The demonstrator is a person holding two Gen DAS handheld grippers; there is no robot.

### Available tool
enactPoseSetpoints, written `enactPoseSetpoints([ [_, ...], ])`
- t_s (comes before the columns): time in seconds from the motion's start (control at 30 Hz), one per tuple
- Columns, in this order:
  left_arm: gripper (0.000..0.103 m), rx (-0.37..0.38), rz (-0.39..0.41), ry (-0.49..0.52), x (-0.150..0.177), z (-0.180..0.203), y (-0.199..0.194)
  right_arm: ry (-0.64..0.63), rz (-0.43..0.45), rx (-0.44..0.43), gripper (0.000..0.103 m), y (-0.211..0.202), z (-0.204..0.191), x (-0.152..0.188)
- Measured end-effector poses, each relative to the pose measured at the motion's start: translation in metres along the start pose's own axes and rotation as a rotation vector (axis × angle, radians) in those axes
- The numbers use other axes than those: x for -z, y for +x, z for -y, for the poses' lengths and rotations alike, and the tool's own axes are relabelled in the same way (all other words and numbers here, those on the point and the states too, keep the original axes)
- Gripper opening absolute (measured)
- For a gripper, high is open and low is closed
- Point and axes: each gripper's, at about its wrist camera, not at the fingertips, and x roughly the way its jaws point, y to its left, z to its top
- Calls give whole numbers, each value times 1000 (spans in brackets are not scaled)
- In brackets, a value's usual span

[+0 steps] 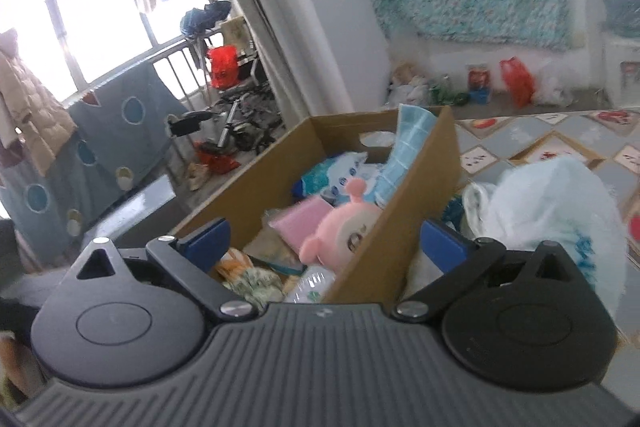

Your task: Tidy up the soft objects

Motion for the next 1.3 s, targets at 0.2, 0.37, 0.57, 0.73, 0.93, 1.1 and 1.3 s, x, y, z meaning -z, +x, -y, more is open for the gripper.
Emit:
enactPoseSetpoints([
  [0.2,103,-121,30,-37,17,-9,-19,-62,-6,152,102,-10,-15,41],
  [0.37,103,-230,7,22,26,-7,-23,-77,-31,284,102,-10,-28,62],
  [0.57,103,-286,-32,77,28,-10,-22,-172,-1,447,102,-12,-57,81],
  [0.73,103,-266,-51,37,28,-23,-20,-201,81,490,102,-24,-76,87],
  [0.93,103,-281,-55,33,32,-29,-24,-169,72,478,102,-29,-89,92],
  [1.1,103,-328,-49,76,34,-24,-24,-88,16,441,102,-23,-86,93],
  [1.3,103,-327,-80,76,34,-29,-19,-71,-31,440,102,-10,-83,96],
])
